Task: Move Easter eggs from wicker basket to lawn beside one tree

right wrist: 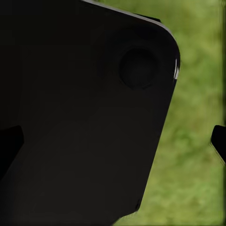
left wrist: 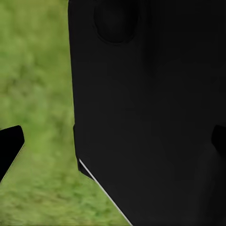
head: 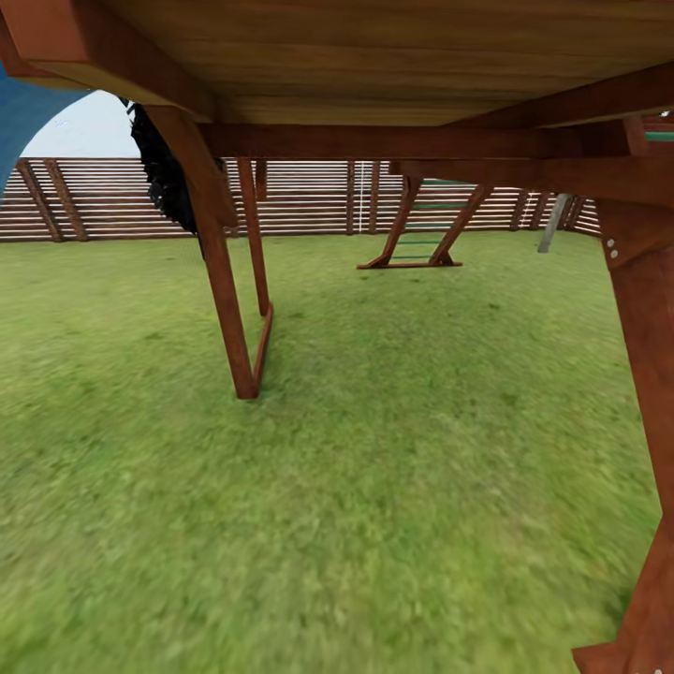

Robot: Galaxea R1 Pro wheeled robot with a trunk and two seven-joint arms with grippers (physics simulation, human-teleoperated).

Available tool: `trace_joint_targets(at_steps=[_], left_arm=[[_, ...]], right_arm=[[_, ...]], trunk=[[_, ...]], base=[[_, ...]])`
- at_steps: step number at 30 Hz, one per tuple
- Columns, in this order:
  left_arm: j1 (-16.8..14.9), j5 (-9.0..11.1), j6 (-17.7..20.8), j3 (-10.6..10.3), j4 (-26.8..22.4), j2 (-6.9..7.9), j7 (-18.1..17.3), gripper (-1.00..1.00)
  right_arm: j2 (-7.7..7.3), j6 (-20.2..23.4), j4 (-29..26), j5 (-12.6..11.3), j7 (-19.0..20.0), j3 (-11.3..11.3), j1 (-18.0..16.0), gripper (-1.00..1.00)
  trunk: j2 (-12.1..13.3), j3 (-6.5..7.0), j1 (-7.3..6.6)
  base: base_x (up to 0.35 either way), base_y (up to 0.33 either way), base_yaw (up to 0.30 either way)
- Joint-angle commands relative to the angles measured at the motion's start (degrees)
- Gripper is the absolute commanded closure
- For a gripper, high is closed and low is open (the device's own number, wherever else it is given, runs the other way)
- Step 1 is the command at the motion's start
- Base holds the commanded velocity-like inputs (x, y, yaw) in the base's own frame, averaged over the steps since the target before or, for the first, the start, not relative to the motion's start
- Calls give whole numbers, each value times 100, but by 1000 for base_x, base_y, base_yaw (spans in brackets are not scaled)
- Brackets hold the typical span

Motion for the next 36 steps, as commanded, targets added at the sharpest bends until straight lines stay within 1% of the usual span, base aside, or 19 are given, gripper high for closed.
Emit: trace_joint_targets(at_steps=[1, 7, 9, 11, 14, 36], left_arm=[[0, 8, -6, 2, 0, -1, 7, -100], [0, 8, -4, 1, -1, -2, 7, -100], [0, 8, -2, -1, 0, -1, 7, -100], [0, 8, -2, 0, -3, -1, 7, -100], [0, 8, -1, -1, 0, -4, 7, -100], [0, 7, -2, 1, -1, -2, 7, -100]], right_arm=[[-8, -14, 7, 16, 2, 16, -3, -100], [2, 1, 17, 18, 2, 23, -3, -100], [3, 4, 18, 87, 2, 22, -3, -100], [1, 1, 17, 211, 2, 16, -4, -100], [2, -3, 13, 267, 2, 11, -2, -100], [2, -11, 12, 283, 2, 9, -4, -100]], trunk=[[-2, -4, 3], [-2, -4, 3], [-2, -4, 3], [-2, -4, 3], [-2, -4, 3], [-2, -4, 3]], base=[[312, 0, 0], [311, 0, 0], [311, 0, 0], [311, 0, 0], [311, 0, 0], [312, 0, 0]])
